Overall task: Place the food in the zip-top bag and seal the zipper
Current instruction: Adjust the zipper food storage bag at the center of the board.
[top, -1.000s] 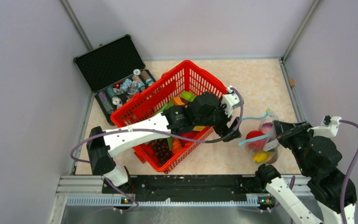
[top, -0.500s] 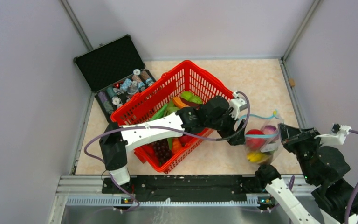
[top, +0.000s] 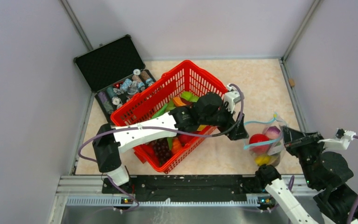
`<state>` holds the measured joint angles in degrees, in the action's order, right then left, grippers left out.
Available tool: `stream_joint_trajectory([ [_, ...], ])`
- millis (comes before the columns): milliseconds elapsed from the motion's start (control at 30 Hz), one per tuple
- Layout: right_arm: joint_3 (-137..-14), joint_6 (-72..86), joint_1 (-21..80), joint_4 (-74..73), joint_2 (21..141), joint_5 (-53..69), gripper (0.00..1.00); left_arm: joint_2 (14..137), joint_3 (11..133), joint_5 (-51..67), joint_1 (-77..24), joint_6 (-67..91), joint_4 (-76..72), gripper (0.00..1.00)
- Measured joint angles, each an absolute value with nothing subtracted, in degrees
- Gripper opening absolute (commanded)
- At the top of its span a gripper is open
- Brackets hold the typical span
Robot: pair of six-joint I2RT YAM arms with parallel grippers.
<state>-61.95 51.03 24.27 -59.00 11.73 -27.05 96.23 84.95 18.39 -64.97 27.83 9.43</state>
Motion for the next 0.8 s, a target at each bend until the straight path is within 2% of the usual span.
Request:
stream_joint_trajectory([
  [200, -62.1, 51.0, 24.3, -59.1, 10.9, -27.4, 0.06, 97.8, 86.0, 18.1, -64.5, 29.3, 9.6, 0.77],
  [333, -62.1, 51.0, 24.3, -59.2, 10.9, -27.3, 0.06, 99.5, 87.2, 17.7, -64.6, 29.2, 10.5, 0.68],
  [533, -62.8, 51.0, 24.3, -59.2, 10.8, -27.4, 0.06, 101.8, 90.1, 17.4, -64.6, 28.0, 12.3, 0.40],
  [600, -62.8, 51.0, 24.3, -59.2, 10.7, -27.4, 0.06, 101.9, 90.4, 17.2, -64.7, 27.0, 13.1, 0.28],
  [700, -62.8, 51.0, 24.3, -59.2, 10.6, -27.4, 0.06, 101.9, 91.3, 17.4, -65.0, 25.2, 14.2, 0.03],
  [733, -62.8, 51.0, 24.3, -59.2, 10.6, -27.5, 0.06, 101.9, 91.7, 17.5, -65.1, 24.5, 14.6, 0.00],
  [800, -62.7, 50.7, 24.3, -59.2, 10.6, -27.7, 0.06, 101.9, 92.9, 17.5, -65.3, 23.0, 15.5, 0.00],
])
